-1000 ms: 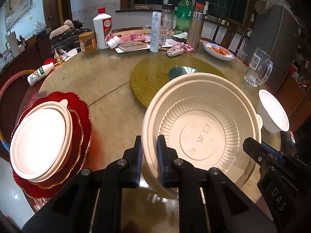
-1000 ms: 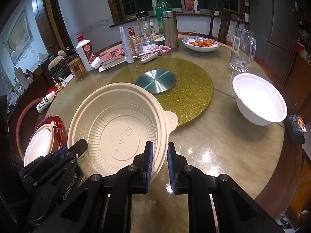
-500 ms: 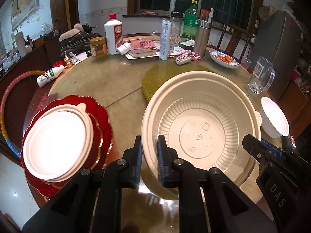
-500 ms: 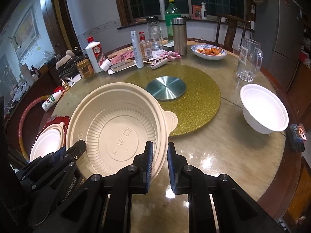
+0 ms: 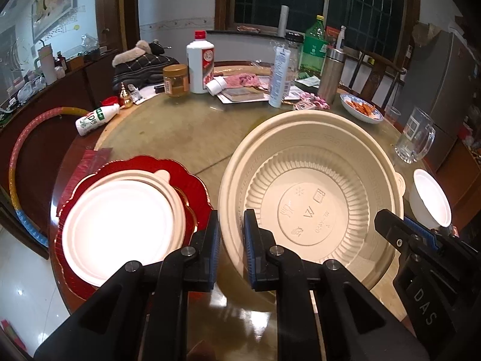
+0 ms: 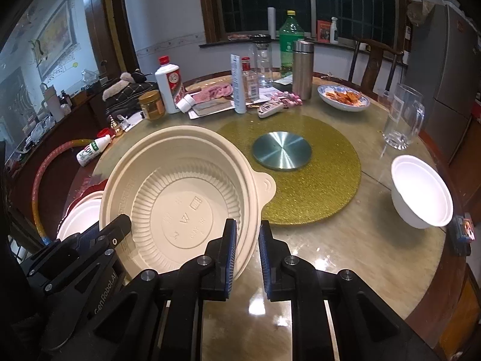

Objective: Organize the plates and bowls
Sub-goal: 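Carry the beige bowl with both tools and lower it onto the plate stack, then open both tools and release the beige bowl onto the stack, then move both tools to the rim of the white foam bowl on the table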

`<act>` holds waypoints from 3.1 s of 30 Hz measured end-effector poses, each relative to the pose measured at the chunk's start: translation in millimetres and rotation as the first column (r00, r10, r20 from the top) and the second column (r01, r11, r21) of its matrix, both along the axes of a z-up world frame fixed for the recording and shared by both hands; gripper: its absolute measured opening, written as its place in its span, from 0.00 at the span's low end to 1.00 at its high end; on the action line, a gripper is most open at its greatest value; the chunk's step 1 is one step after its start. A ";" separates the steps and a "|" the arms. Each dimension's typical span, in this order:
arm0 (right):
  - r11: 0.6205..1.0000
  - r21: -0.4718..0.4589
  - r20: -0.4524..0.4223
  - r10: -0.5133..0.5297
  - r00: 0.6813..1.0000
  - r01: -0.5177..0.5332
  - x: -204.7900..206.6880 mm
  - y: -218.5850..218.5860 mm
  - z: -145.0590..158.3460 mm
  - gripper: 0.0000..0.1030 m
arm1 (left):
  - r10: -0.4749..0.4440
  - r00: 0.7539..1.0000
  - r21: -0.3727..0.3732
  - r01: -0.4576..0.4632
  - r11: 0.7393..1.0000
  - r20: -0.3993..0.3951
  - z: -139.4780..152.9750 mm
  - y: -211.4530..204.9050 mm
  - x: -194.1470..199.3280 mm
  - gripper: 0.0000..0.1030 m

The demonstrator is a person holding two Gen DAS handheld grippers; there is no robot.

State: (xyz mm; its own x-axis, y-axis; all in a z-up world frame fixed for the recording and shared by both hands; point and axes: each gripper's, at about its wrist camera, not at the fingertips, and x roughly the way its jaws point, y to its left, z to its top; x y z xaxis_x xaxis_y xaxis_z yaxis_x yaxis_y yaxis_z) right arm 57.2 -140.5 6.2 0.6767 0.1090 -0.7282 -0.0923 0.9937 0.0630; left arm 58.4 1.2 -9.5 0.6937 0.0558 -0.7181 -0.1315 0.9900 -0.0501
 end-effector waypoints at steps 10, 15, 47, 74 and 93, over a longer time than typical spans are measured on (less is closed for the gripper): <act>0.998 -0.010 0.029 0.061 0.998 -0.061 1.9 24.5 12.6 0.14 | 0.055 0.998 -0.002 -0.055 0.998 0.024 9.2 22.9 -5.5 0.13; 0.994 -0.010 0.034 0.109 0.994 -0.108 4.3 47.0 13.7 0.14 | 0.108 0.994 -0.002 -0.108 0.994 0.035 12.5 44.8 -12.0 0.13; 0.934 0.036 -0.123 0.357 0.926 -0.355 45.3 168.4 -34.7 0.16 | 0.315 0.946 -0.003 -0.316 0.949 -0.078 -20.9 152.0 -12.8 0.13; 0.946 0.212 -0.042 0.258 0.965 -0.243 46.9 80.1 -11.7 0.79 | 0.414 0.898 -0.026 -0.415 0.909 0.147 21.3 149.8 -44.2 0.69; 0.994 0.090 -0.002 -0.061 0.998 0.061 45.5 -48.0 -31.7 0.84 | 0.061 0.995 0.119 -0.070 0.990 0.077 3.8 2.5 7.6 0.73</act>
State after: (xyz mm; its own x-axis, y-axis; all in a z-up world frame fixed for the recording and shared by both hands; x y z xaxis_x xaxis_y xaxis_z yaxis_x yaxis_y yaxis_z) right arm 102.7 -188.5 -25.5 0.6843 0.1323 -0.7171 -0.0316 0.9879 0.1521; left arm 66.0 3.7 -5.8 0.7358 0.1869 -0.6509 -0.1970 0.9787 0.0584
